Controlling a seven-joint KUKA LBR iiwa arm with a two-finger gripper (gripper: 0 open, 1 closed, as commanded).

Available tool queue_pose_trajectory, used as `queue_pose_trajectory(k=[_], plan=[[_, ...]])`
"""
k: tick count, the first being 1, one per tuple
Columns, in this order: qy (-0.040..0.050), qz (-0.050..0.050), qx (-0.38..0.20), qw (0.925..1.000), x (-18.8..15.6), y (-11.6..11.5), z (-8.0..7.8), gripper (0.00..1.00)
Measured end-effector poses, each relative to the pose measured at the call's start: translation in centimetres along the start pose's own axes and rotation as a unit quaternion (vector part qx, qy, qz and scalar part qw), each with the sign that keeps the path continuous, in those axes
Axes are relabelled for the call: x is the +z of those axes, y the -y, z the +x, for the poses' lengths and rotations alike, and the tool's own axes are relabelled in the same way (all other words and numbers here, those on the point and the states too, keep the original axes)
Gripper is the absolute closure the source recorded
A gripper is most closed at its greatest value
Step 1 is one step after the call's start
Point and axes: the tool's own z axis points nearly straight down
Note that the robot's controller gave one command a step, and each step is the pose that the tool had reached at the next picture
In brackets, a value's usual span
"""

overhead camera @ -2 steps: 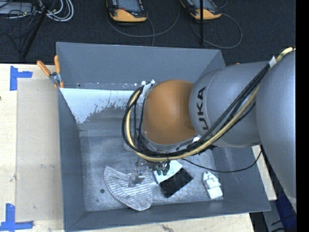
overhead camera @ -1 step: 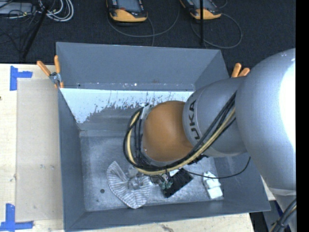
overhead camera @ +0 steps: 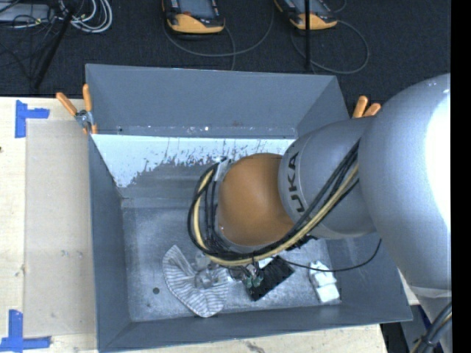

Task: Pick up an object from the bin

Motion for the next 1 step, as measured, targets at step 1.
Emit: queue_pose_trajectory(k=[1], plan=[[0.0061, 0.002, -0.196, 0.9806, -13.09, 4.05, 0.15, 1.00]])
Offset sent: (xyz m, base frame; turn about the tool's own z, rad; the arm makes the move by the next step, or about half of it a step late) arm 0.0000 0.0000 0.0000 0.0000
